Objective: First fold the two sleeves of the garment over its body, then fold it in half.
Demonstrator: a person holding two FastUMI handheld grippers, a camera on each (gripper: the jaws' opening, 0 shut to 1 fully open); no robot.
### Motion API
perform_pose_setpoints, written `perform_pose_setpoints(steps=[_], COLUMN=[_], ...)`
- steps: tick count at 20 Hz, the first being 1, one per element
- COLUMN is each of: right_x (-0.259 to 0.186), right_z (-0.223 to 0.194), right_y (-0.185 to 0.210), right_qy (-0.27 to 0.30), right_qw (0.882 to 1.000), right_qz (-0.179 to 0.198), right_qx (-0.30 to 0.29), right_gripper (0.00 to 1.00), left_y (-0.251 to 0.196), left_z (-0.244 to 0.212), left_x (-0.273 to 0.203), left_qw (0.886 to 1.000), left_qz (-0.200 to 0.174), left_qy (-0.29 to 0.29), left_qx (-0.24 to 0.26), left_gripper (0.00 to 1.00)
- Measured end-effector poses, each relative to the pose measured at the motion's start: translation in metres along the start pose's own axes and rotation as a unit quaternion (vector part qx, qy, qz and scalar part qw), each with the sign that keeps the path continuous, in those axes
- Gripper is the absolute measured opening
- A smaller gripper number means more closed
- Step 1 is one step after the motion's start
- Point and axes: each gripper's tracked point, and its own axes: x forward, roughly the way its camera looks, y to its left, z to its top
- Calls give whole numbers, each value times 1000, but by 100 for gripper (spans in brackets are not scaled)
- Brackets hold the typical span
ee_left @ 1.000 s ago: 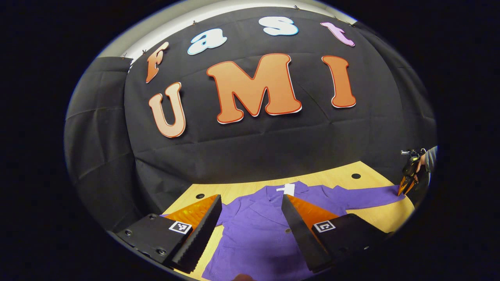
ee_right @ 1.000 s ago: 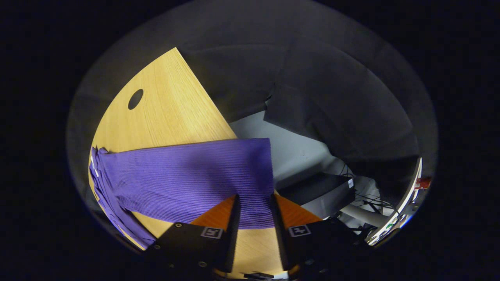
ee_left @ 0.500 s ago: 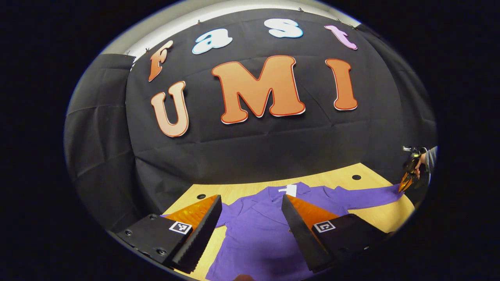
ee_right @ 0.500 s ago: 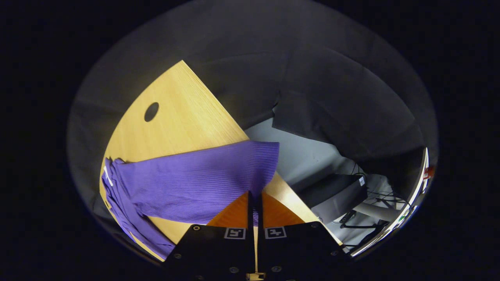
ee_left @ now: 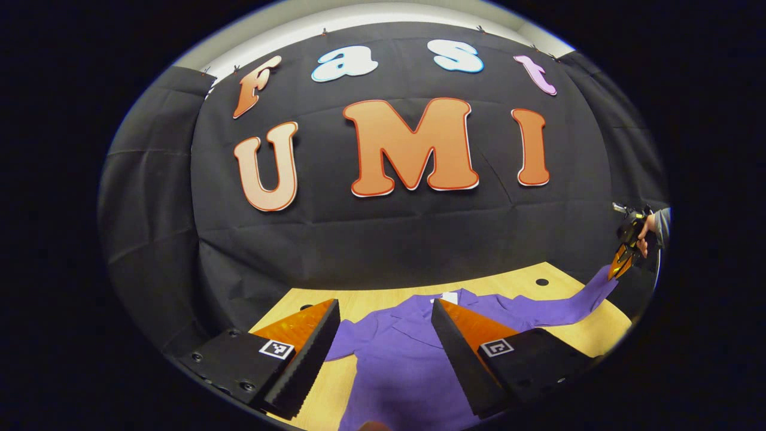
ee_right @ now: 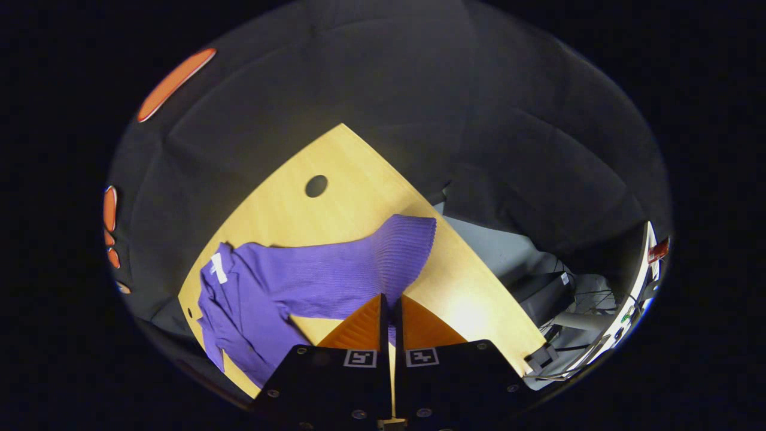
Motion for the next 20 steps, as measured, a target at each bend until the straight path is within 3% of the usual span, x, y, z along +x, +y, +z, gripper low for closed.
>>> perform_pose_setpoints(steps=[10,20], right_x=[-100,-132], right_z=[-25,-71], right_y=[133,294], right_qy=[-70,-79], right_qw=[995,978], right_qz=[52,129], right_qx=[-56,-146], right_gripper=[3,3], left_y=[66,142], left_z=[10,-14], left_x=[13,12], left_qw=[999,999], left_qz=[-25,-1], left_qy=[-25,-9], left_qx=[-18,-39], left_gripper=[97,97])
